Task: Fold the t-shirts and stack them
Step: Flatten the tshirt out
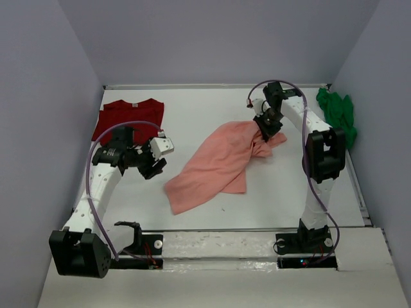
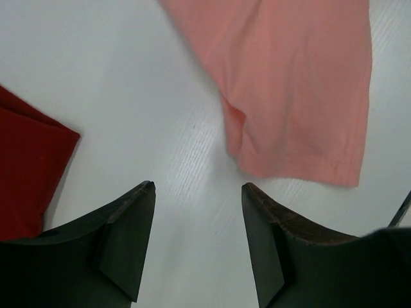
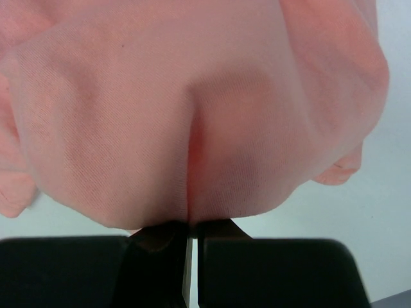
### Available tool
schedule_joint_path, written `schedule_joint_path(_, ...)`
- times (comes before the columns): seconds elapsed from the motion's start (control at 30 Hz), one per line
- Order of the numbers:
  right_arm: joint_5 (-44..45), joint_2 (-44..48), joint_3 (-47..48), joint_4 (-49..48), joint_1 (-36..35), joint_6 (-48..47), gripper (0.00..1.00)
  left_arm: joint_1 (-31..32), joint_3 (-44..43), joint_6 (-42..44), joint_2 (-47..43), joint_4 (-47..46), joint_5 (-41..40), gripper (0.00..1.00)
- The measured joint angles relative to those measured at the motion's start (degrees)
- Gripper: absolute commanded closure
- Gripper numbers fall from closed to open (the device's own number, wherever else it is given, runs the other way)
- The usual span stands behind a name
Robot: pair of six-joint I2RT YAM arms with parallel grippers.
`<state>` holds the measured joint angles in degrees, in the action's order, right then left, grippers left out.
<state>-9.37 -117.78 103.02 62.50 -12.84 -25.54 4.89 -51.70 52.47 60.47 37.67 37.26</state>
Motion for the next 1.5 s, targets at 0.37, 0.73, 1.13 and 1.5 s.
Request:
schedule_joint_path(0.37,1.1,-1.9,0.0,-0.5,0.0,1.8,1.00,9.8,-1.8,14.2,0.7,18.8,-12.6,0.28)
schedule_joint_path(0.73,2.7,-2.4,-0.4,-0.6,0.0,2.5,1.00,30.3,5.0,5.9,0.3,14.7,-16.9,0.23)
schedule_joint_path(1.13,3.2,-2.4,-0.9,-1.0,0.0,2.5,1.00,34.9,8.0,-2.2,4.8,1.0,-17.8,0.30)
schedule_joint_path(1.5,3.4,-2.4,-2.1,-1.8,0.0,2.4,1.00,36.7,9.5,-4.0,10.8,-2.6,-17.2,0.28)
